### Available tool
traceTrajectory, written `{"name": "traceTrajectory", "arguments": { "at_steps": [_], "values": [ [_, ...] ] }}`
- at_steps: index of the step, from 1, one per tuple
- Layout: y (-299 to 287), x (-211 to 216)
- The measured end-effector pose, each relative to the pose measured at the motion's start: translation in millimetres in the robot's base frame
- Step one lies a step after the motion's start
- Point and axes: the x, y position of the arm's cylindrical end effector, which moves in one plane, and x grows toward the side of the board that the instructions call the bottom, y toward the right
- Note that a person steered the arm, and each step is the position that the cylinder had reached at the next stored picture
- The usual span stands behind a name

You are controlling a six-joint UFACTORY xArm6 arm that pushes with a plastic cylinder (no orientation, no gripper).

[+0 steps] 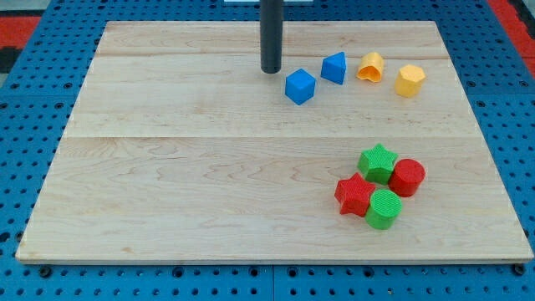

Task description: Slide the blue cube close to triangle

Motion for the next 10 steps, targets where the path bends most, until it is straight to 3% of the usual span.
{"name": "traceTrajectory", "arguments": {
  "at_steps": [1,2,3,5,7,10],
  "values": [
    [3.3,37.8],
    [-45.8,52.2],
    [-40.8,71.9],
    [-33.3,36.1],
    [30.3,42.2],
    [106.8,113.1]
  ]
}}
